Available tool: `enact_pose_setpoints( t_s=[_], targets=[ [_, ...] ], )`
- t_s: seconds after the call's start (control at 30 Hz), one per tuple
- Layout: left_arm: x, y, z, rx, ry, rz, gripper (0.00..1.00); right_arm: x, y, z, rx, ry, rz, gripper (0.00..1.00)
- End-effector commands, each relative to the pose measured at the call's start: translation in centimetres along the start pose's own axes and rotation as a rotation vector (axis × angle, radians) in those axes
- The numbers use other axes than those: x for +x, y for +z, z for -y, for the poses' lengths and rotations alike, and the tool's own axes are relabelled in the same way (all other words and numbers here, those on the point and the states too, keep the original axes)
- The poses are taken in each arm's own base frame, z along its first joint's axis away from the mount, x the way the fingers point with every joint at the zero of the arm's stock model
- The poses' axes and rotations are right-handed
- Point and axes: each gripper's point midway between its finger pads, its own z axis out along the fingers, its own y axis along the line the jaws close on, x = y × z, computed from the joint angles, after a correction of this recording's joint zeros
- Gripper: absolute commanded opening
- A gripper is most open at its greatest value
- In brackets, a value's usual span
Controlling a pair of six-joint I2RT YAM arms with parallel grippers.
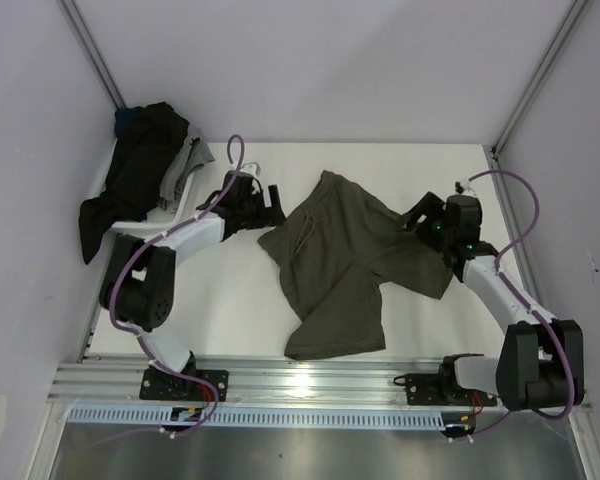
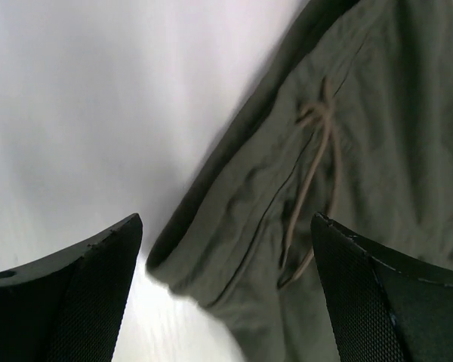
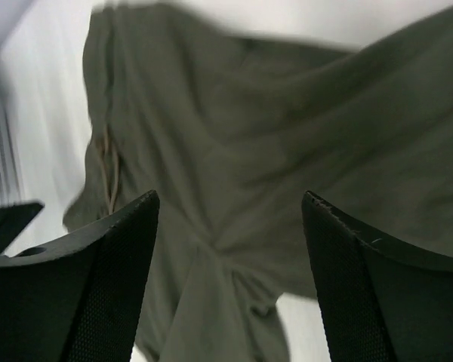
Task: Fold and stack the shorts
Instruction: Flatten the shorts out
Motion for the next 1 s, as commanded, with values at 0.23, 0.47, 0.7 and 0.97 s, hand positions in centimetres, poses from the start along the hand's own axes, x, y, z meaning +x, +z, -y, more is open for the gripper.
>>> enact_pose_setpoints(
  t_s=[0.23,0.47,0.7,0.97],
  targets=[
    [3.7,-4.1,-2.5,-0.085,-0.046,-0.004,0.94,13.4,-3.5,-5.6,-0.124,-0.307,-0.359,0.75],
    [5.7,-2.3,-3.2,-0.072,-0.083,-0.047,0.92,12.9,-1.2,-5.0,-0.095,-0.301,-0.353,0.73],
    [6.4,0.4,-3.0,-0.057,-0.167,-0.083,0.84,6.2,2.7,-4.1,-0.012,-0.236,-0.295,0.46],
    [7.2,2.9,-2.6,-0.019,-0.230,-0.108,0.56,3.8,7.3,-0.1,0.086,-0.167,-0.292,0.36]
  ],
)
